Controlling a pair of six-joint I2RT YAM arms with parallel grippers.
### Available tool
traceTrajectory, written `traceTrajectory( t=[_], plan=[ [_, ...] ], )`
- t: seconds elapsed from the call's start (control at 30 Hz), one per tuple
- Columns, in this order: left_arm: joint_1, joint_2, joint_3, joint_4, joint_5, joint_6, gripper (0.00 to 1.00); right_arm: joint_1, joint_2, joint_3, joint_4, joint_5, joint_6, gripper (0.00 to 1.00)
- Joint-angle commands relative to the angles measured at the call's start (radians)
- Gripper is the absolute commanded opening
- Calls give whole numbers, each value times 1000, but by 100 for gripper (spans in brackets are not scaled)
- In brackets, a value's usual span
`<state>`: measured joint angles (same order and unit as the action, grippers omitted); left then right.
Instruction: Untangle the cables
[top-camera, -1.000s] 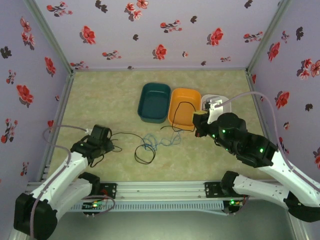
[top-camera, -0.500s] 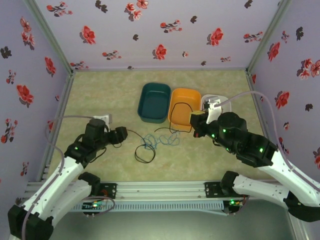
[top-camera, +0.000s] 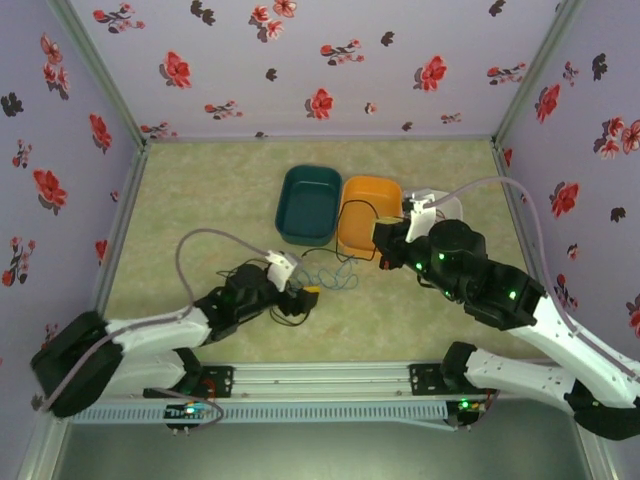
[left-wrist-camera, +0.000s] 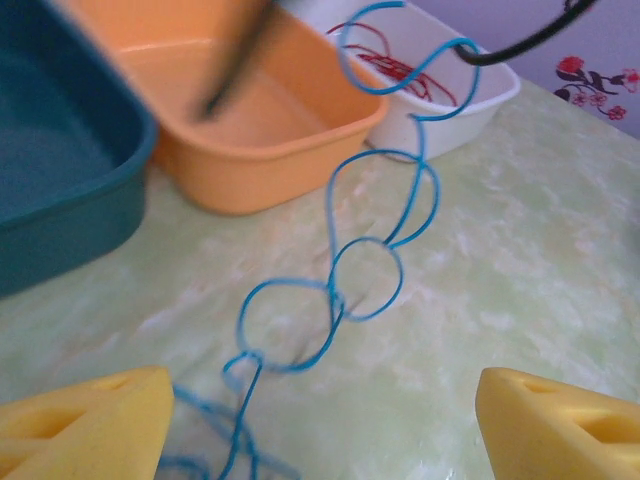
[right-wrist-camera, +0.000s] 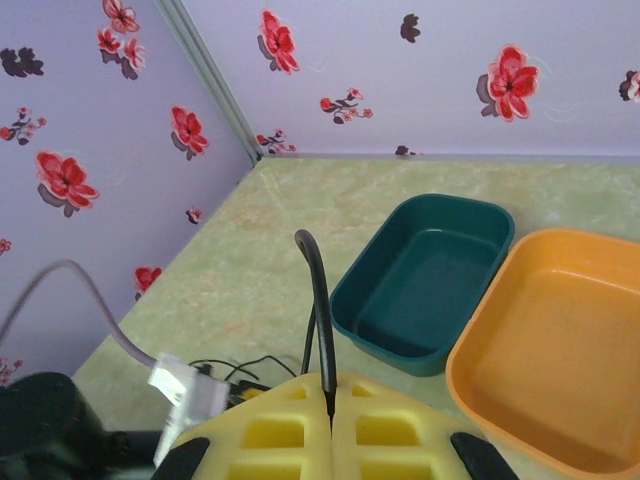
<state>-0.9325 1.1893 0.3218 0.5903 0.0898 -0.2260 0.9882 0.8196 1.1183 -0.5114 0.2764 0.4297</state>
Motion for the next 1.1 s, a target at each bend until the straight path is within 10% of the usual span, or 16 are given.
traceTrajectory(
  t=[0.0,0.43,0.67,1.07],
  plan=[
    [-25,162,34,365,-26,44,79,3,-6,17,69,-5,21,0],
    [-54,492,184,591,-77,-33,72,3,-4,11,92,-7,30,0],
    [-51,511,172,582,-120,-66,13,3,-16,19,83,7,19,0],
    [-49,349,51,438,-109,-126,0,3,-53,123,5,148,-73,0]
  ],
)
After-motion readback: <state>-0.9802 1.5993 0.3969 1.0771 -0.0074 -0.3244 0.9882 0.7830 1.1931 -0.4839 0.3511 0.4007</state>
